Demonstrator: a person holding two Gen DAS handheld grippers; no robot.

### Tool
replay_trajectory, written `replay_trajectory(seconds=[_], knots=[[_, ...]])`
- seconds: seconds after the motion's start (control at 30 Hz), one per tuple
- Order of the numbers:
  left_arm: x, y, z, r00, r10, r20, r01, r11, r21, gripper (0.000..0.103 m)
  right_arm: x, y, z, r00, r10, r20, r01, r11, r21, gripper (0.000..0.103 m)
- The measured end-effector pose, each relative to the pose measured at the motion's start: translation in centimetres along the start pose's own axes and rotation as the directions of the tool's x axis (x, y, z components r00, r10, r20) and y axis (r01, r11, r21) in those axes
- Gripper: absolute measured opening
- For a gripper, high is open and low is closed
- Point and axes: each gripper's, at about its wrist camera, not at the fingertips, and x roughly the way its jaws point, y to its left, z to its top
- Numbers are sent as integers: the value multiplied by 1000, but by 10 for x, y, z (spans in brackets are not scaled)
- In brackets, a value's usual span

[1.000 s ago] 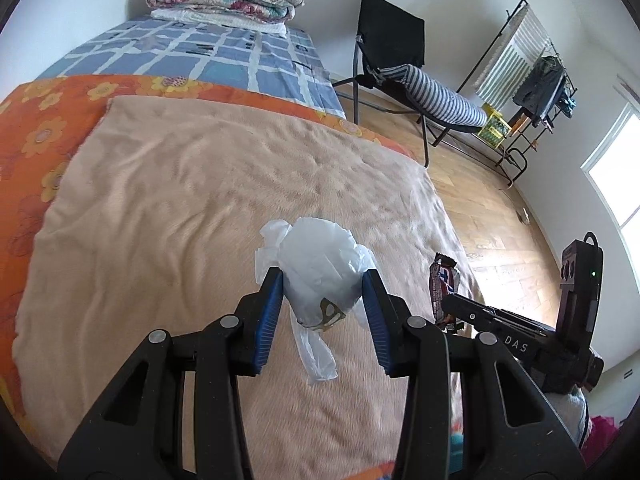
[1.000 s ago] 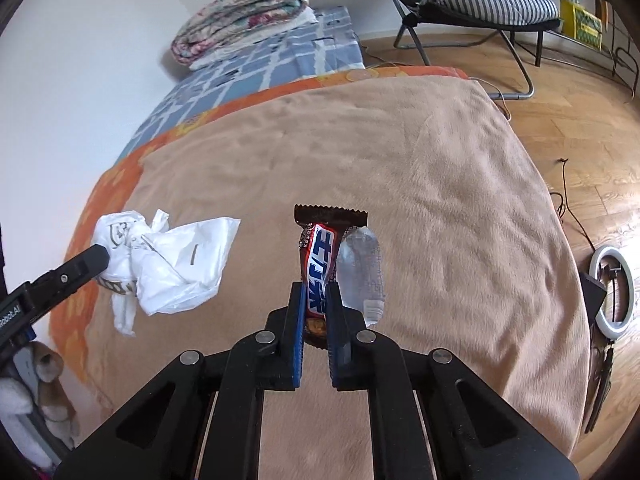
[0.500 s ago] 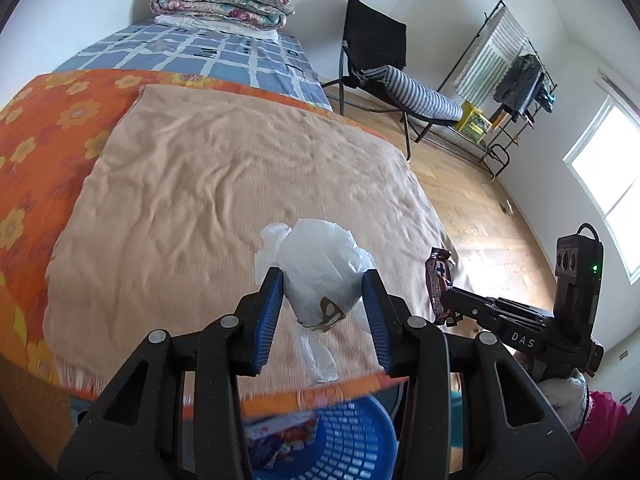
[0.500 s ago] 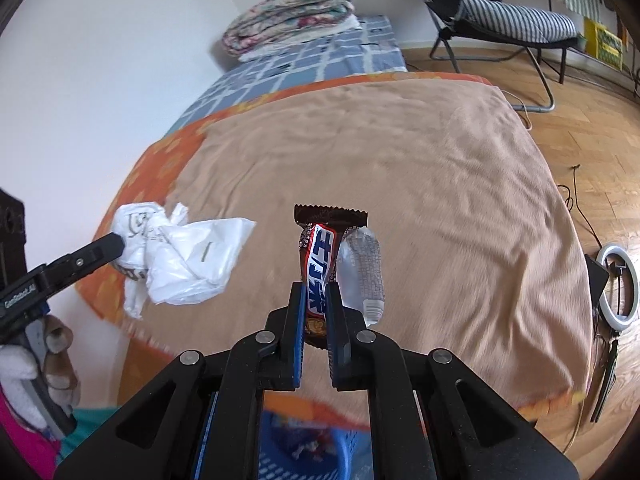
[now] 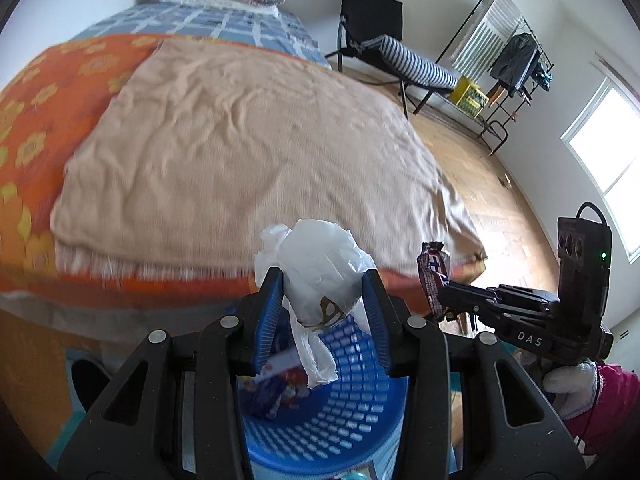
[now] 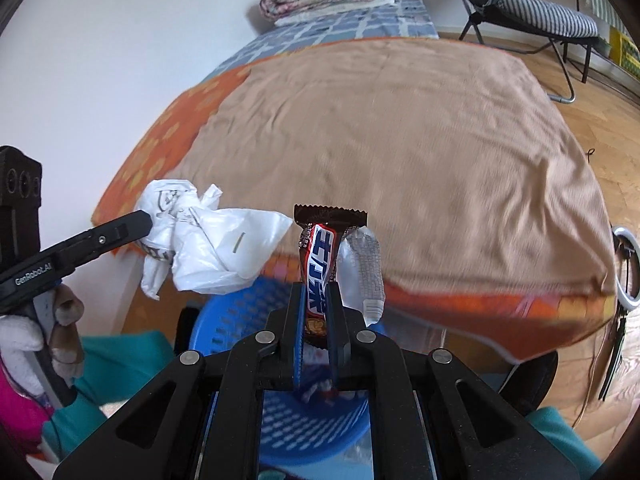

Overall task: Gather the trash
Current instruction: 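Carry the plastic bag and chocolate bar over the blue basket, then open both tools to drop the bag and chocolate bar into the basket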

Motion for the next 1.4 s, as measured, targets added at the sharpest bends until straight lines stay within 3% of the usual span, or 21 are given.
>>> replay_trajectory(seconds=[0.33, 0.63, 1.13, 1.2, 1.4], knots=[[18, 5, -53, 995, 44, -91, -42, 999, 20, 41, 12, 18, -36, 998, 11, -58, -13, 999, -37, 8], [39, 6, -78, 981, 96, -168, -88, 995, 56, 41, 31, 28, -62, 990, 15, -139, -24, 998, -64, 8], [55, 0, -91, 965, 138, -221, -119, 988, 96, 42, 42, 29, -73, 982, -1, -187, -10, 998, -62, 8], [58, 3, -91, 962, 142, -232, -125, 989, 85, 45, 43, 28, -73, 981, -9, -192, -3, 998, -62, 8], [59, 4, -92, 960, 153, -235, -137, 987, 85, 49, 45, 24, -73, 979, -13, -203, 5, 999, -42, 25]])
